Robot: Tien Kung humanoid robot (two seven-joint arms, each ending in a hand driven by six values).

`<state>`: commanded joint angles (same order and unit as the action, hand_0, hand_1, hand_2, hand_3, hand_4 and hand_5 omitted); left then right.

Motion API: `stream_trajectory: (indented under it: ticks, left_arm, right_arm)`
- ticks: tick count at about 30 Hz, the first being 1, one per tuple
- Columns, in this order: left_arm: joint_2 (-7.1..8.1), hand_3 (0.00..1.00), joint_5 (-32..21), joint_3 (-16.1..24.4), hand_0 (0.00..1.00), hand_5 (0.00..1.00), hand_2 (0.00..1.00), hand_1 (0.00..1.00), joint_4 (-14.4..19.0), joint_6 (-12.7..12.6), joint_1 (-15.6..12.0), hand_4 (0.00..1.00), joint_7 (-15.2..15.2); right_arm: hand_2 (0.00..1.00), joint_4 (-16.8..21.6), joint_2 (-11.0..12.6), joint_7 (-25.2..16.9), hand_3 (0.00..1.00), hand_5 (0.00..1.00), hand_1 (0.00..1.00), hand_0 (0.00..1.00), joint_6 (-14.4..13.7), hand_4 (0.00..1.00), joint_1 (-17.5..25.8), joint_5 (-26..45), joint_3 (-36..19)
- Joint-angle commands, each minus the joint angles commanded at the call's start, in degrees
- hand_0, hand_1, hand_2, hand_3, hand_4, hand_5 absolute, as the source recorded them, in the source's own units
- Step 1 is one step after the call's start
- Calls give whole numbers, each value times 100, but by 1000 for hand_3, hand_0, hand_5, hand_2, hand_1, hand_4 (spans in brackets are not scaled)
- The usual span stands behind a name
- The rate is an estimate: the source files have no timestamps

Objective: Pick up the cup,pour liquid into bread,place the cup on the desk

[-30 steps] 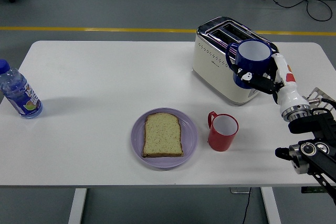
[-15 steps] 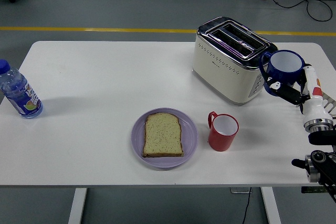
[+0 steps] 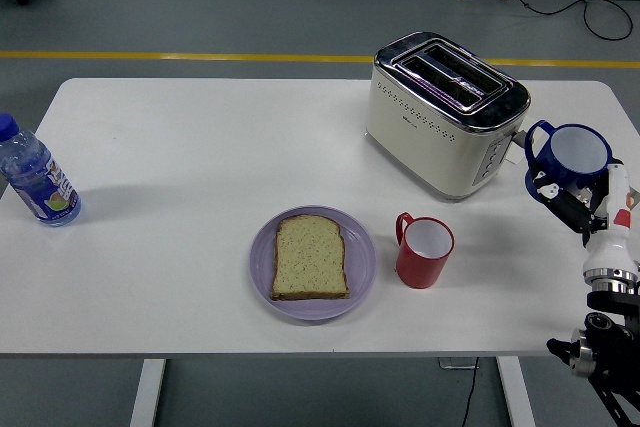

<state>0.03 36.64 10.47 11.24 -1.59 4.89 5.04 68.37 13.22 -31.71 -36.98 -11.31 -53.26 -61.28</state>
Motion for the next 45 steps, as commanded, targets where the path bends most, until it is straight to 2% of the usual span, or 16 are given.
stream_trajectory:
  ticks: [9, 13, 24, 44, 45]
  left_arm:
    - [0, 545, 17, 22, 635, 842, 654, 645, 0, 4, 26, 319, 1]
    - [-1, 545, 22, 17, 635, 842, 654, 645, 0, 6, 28, 319, 1]
    - [-1, 546, 21, 24, 635, 842, 655, 646, 2, 4, 43, 319, -1]
    - [-3, 545, 6, 1, 633, 843, 655, 645, 4, 12, 58, 319, 1]
    - [-3, 544, 7, 1, 636, 842, 654, 645, 4, 12, 58, 320, 1]
  right_arm:
    - [532, -421, -115, -193, 585, 2, 420, 565, 0, 566, 29, 257, 34]
    - [532, -702, -183, -527, 585, 2, 420, 565, 0, 566, 48, 570, 188]
    - [526, -1359, -285, -527, 580, 2, 418, 562, 0, 571, 101, 1198, 746]
    - [535, -1741, -389, -527, 593, 2, 421, 543, 0, 591, -24, 1266, 967]
    - [527, -1749, -391, -527, 608, 2, 395, 438, 0, 715, -28, 1265, 968]
